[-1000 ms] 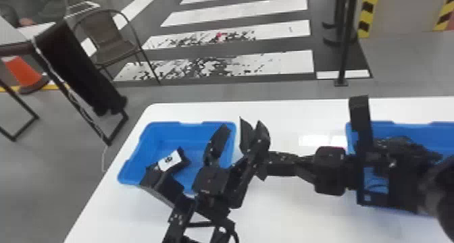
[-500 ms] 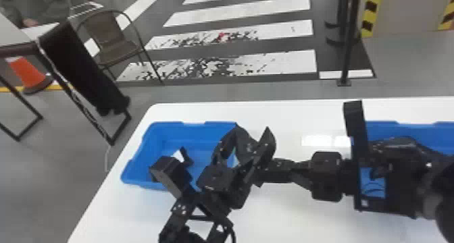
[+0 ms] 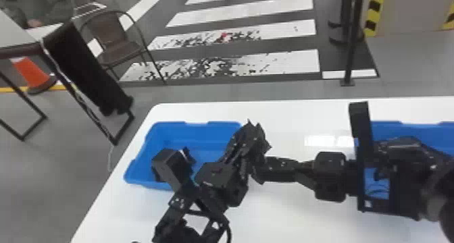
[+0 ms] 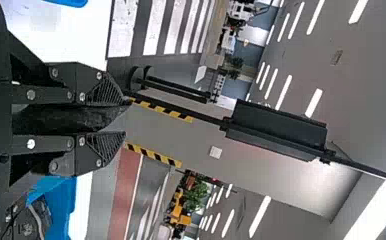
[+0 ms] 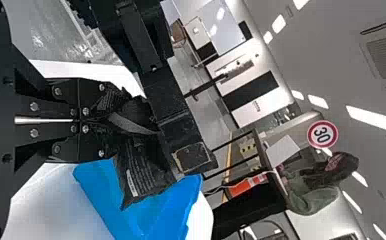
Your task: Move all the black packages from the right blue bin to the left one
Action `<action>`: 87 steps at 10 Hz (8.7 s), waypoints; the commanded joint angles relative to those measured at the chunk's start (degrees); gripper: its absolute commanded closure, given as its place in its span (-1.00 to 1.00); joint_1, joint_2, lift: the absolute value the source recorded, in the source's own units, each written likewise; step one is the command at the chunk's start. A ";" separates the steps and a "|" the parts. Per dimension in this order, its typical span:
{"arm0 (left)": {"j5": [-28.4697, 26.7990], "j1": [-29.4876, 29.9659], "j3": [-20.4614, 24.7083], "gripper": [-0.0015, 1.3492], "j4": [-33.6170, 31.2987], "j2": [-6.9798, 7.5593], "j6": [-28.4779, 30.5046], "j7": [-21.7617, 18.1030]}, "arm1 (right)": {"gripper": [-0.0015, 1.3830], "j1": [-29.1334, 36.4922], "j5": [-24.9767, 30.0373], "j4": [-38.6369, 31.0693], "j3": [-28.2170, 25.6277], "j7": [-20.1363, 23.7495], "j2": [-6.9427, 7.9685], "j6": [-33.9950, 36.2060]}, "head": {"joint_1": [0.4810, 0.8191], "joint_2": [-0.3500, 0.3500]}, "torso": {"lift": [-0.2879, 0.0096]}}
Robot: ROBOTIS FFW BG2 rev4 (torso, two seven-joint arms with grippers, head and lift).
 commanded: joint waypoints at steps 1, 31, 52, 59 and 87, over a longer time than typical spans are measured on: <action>-0.74 0.01 0.50 0.80 -0.80 0.04 1.68 -0.65 | 0.65 0.01 -0.44 0.78 0.00 0.00 0.14 -0.91 | 0.27 0.91 | -0.10; 1.43 0.01 -0.99 -0.78 17.63 -2.77 -37.56 3.40 | -0.84 27.57 27.66 -13.00 -45.70 -20.56 12.09 3.17 | 0.27 -0.08 | -0.10; 2.58 0.43 0.04 -0.75 17.63 -2.60 -34.18 1.29 | -0.75 11.82 26.86 2.46 -34.28 -27.77 11.21 11.89 | 0.27 0.07 | -0.10; 3.83 0.57 0.73 -0.70 17.63 -2.77 -33.90 0.41 | 0.28 7.18 26.41 7.81 -31.77 -25.31 9.98 17.23 | 0.27 0.12 | -0.10; 28.51 -1.54 -16.18 -0.21 9.75 0.74 -26.87 1.38 | 0.72 11.40 -23.41 -1.47 -20.00 -13.53 8.22 4.86 | 0.27 0.53 | -0.10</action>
